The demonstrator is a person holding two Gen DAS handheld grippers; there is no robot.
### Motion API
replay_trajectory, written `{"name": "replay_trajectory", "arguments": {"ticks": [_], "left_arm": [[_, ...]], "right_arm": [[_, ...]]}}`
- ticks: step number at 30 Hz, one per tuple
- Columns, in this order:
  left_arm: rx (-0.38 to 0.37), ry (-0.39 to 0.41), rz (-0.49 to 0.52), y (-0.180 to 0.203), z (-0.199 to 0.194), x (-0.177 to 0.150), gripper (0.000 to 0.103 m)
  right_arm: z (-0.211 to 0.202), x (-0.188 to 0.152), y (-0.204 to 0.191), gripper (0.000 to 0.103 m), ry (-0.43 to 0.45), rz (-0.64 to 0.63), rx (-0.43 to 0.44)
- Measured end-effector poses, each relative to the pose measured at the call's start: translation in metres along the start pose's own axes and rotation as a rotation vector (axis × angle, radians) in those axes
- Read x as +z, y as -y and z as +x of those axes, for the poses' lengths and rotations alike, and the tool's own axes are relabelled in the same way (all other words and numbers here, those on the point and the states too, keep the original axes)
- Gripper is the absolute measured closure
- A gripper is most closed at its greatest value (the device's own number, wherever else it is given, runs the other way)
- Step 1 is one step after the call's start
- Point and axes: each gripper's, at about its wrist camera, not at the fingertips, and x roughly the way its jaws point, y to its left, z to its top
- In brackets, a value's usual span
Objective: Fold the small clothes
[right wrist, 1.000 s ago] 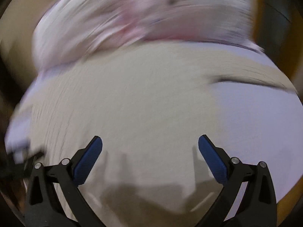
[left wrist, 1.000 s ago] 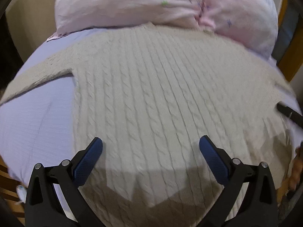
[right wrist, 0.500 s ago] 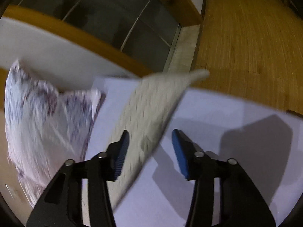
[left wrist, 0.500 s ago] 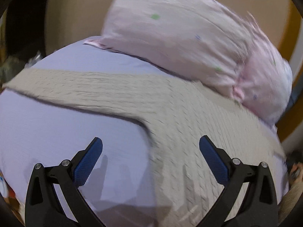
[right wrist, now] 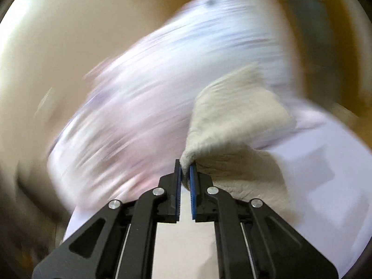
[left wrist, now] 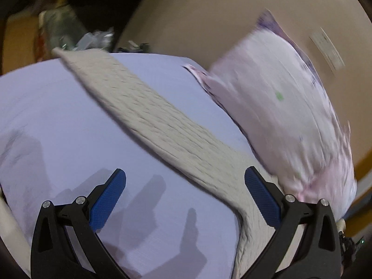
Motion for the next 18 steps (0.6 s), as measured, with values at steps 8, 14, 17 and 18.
{"name": "replay_trajectory", "arguments": {"ticks": [8,14,17,18], "left_arm": [[0.041,0.038,-0.167,-0.041,0.003,0.028,0.009],[0.04,0.037,-0.278,-0.07,0.018,0.062,0.035],[0.021,-0.009,-0.347,-0.085,0.03,0.071,0.074],[0.029,-0.024,-0.347,-0.087,0.034,0.072,0.092]], "right_arm": [[0.057,-0.084,-0.143,0.028,-0.249,-0.277,0.179],[0.017,-0.064,-0.09,0.021,-0.184,-0.202,0.083],[0.02,-0.058,-0.062,0.021,-0.182,-0.15,0.043],[0.015,-0.057,-0.051,0.021,-0.181,-0.123,0.034]]}}
